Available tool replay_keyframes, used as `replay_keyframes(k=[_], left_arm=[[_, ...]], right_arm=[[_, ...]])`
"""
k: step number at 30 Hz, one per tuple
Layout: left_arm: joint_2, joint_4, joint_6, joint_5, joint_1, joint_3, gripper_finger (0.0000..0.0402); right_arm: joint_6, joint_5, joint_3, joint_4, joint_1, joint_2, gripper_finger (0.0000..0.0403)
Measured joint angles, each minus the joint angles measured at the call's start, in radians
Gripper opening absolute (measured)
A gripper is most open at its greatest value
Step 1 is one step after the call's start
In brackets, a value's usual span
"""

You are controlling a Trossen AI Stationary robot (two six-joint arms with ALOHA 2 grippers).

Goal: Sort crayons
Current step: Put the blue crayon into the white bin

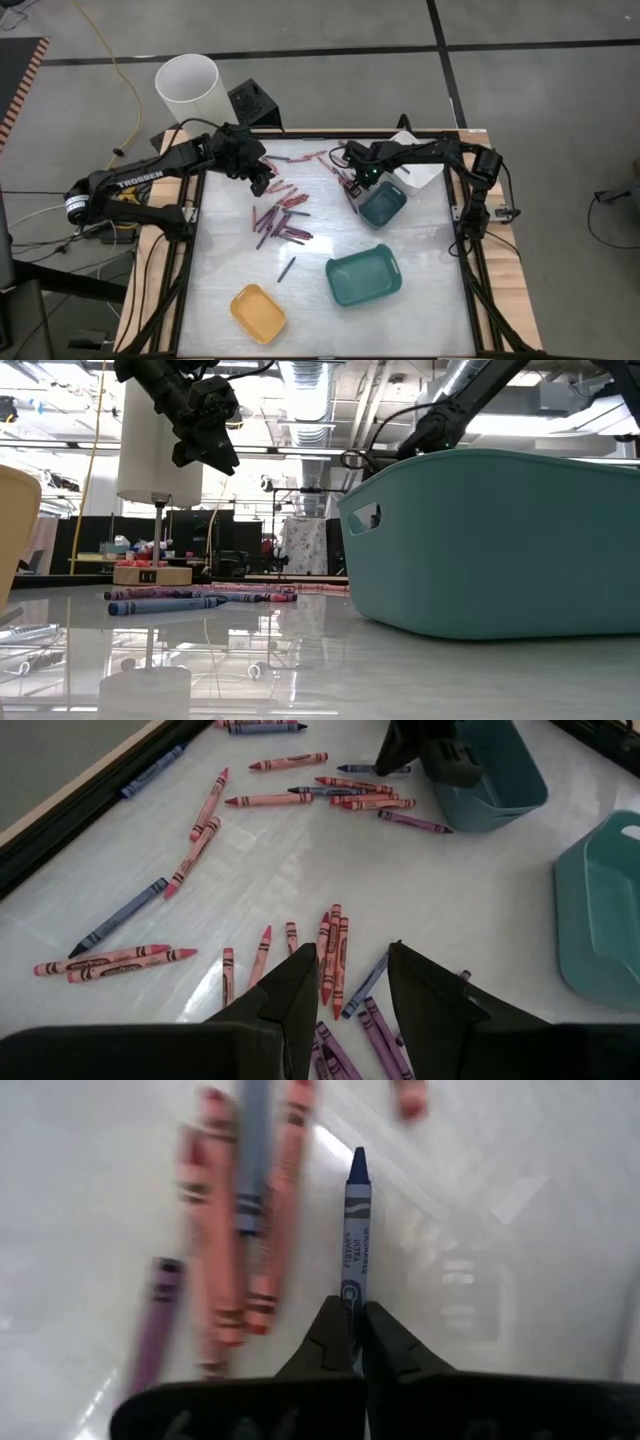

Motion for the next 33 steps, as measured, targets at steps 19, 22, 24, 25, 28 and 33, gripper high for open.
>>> replay_keyframes(k=[19,22,24,25,28,33], left_arm=[[0.000,-0.017,0.000,0.000,0.000,0.000,0.0112],[0.000,-0.034,0.000,0.000,0.000,0.000,0.0112],[0.000,-0.040,0.000,0.000,0.000,0.000,0.0112],[0.000,-0.041,0.000,0.000,0.000,0.000,0.0112],[0.000,-0.040,0.001,-0.001,0.000,0.000,0.0112],[0.000,-0.040,0.001,-0.004,0.000,0.000,0.0112]], right_arm=[[-0.174,0.021,0.307,-0.435,-0.072,-0.006,0.0001],[-0.183,0.043,0.304,-0.512,-0.101,-0.011,0.0002],[-0.184,0.076,0.304,-0.556,-0.113,-0.018,0.0002],[-0.184,0.093,0.302,-0.573,-0.120,-0.025,0.0002],[-0.187,0.118,0.302,-0.591,-0.127,-0.068,0.0002],[-0.198,0.131,0.274,-0.564,-0.157,-0.188,0.0002]])
